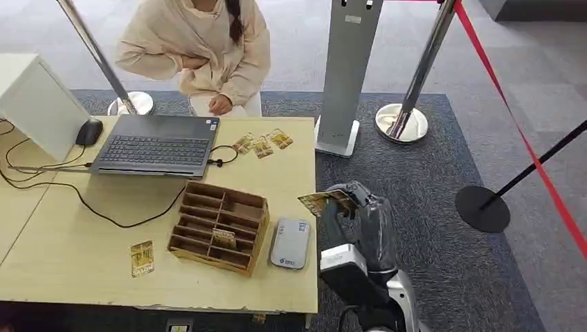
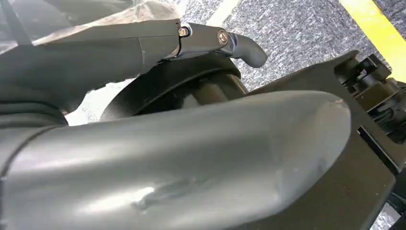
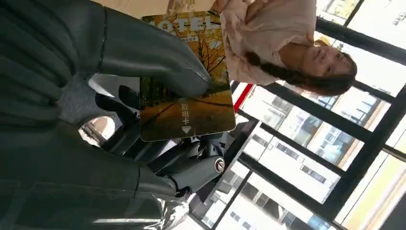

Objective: Pass the card to the sensor for recognition and then transmit it.

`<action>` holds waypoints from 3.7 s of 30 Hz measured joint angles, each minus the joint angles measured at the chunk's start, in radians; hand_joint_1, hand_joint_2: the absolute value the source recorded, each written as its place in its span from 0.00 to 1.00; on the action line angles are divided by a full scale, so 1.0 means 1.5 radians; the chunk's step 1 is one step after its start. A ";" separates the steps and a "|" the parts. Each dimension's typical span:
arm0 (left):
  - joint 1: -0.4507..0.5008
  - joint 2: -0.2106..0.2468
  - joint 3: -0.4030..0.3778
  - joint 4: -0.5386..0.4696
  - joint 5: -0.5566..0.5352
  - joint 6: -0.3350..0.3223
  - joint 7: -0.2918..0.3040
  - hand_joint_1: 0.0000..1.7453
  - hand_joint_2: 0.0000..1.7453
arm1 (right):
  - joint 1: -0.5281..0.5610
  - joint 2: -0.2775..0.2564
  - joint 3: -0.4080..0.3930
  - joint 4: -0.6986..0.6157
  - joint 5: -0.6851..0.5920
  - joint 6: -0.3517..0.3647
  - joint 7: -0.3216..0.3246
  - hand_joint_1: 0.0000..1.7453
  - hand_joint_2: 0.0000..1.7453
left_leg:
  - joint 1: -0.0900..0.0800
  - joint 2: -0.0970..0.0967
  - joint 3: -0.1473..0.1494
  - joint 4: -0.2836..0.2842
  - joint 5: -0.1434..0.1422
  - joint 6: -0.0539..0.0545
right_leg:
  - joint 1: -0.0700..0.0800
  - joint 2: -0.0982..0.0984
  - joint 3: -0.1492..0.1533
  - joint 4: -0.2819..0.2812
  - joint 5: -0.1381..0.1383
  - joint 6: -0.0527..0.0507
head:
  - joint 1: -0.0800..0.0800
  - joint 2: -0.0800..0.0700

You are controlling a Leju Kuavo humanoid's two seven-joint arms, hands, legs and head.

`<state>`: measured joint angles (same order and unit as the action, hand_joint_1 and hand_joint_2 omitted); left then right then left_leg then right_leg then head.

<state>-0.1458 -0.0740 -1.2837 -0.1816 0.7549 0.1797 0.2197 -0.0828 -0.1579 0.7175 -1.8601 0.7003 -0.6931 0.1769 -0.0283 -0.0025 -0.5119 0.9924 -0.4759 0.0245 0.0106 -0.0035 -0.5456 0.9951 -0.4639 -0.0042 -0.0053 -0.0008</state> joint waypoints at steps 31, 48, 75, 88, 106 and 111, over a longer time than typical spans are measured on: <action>0.000 0.000 0.015 0.000 0.008 0.000 0.000 0.00 0.00 | 0.062 0.077 -0.105 0.225 -0.337 -0.003 -0.197 1.00 1.00 | 0.000 0.000 0.000 0.000 0.000 0.000 | 0.000 0.000 0.000 0.000 -0.001 0.000 | 0.000 0.000; 0.001 0.000 0.015 0.000 0.006 0.002 -0.002 0.00 0.00 | 0.060 0.086 -0.105 0.239 -0.276 -0.003 -0.178 1.00 1.00 | 0.000 0.000 0.000 0.000 0.000 0.000 | 0.000 0.000 0.000 0.000 -0.001 0.000 | 0.000 0.000; 0.000 0.000 0.015 -0.002 -0.006 0.004 0.013 0.00 0.00 | 0.015 0.107 -0.053 0.373 -0.138 -0.003 -0.056 1.00 1.00 | 0.000 0.000 0.000 0.000 0.000 -0.001 | 0.000 0.000 0.000 0.000 -0.001 0.000 | 0.000 0.000; 0.000 0.000 0.015 -0.002 -0.007 0.004 0.026 0.00 0.00 | 0.004 0.110 -0.019 0.424 -0.155 -0.003 -0.050 1.00 1.00 | 0.000 0.000 0.000 0.000 0.000 -0.001 | 0.000 0.000 0.000 0.000 -0.001 0.000 | 0.000 0.000; 0.001 0.000 0.015 -0.002 -0.005 0.004 0.040 0.00 0.00 | 0.003 0.112 0.001 0.445 -0.141 -0.004 -0.051 1.00 1.00 | 0.000 0.000 0.000 0.000 0.000 -0.001 | 0.000 0.000 0.000 0.000 -0.001 0.000 | 0.000 0.000; 0.001 0.000 0.015 -0.002 -0.006 0.002 0.035 0.00 0.00 | 0.002 0.110 -0.001 0.417 -0.092 -0.004 -0.026 1.00 1.00 | 0.000 0.000 0.000 0.000 0.000 -0.001 | 0.000 0.000 0.000 0.000 -0.001 0.000 | 0.000 0.000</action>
<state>-0.1445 -0.0740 -1.2612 -0.1846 0.7454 0.1831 0.2720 -0.0800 0.0065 0.7153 -1.2349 0.5623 -0.6989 0.1374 -0.0280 -0.0022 -0.5116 0.9923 -0.4765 0.0238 0.0107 -0.0036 -0.5454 0.9953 -0.4652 -0.0044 -0.0050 -0.0011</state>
